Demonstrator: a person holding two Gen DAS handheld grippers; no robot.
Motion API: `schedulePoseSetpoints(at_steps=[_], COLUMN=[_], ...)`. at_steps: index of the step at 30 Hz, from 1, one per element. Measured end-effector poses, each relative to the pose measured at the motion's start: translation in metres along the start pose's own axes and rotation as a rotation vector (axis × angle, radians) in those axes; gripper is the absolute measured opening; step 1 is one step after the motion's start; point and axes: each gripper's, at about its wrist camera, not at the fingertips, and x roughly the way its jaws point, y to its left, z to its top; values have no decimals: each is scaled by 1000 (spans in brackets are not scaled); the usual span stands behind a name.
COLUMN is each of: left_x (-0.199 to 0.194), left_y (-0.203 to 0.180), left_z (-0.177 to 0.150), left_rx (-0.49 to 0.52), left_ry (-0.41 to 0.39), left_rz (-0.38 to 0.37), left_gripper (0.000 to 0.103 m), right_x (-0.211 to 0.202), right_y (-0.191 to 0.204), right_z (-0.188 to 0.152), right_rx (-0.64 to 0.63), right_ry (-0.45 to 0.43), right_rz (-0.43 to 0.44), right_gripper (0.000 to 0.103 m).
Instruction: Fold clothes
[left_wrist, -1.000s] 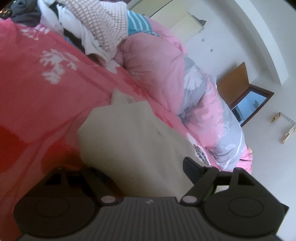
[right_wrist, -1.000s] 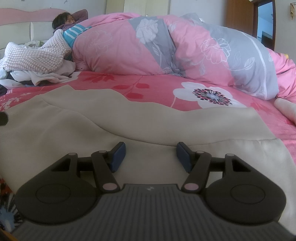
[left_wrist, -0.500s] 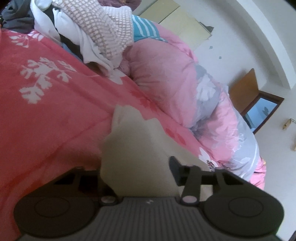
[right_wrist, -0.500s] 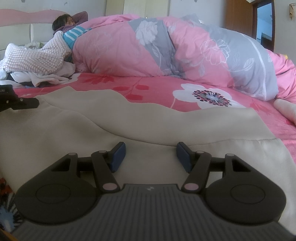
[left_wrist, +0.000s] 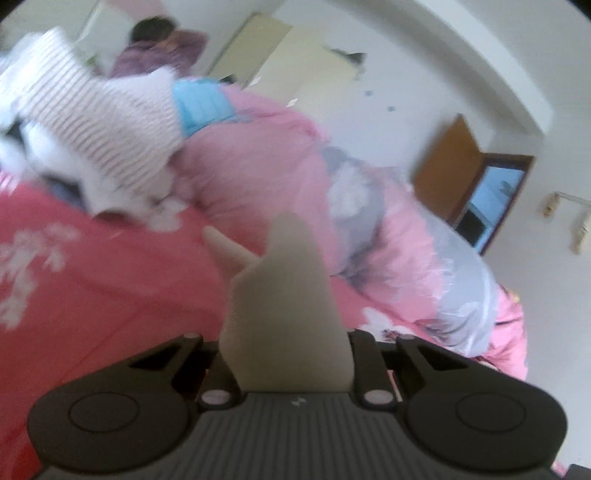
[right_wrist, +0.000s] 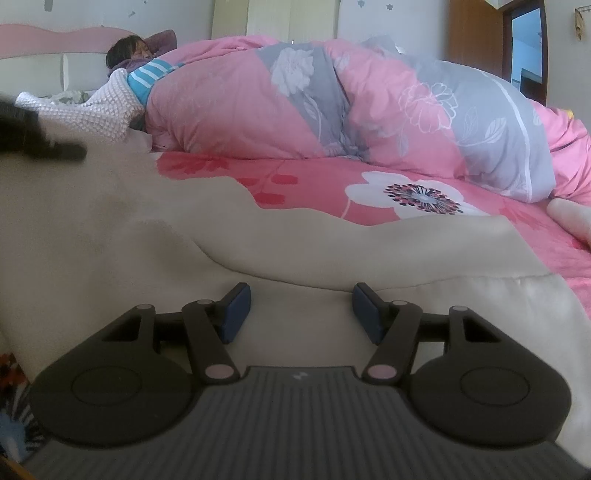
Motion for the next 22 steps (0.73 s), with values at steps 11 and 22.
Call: schedulePoseSetpoints(at_steps=[11, 22], left_x=[-1, 38], left_y=[-104, -185], left_z=[5, -48], left_rx=[215, 387], left_ry=[-26, 130], left_rz=[-147, -249], left_gripper=[18, 20], right_x=[-31, -70], right_y=[-6, -76], right_z=[1, -17], right_rx=[-18, 224], right_ry=[-60, -52], right_rz=[16, 60], right_gripper=[60, 56])
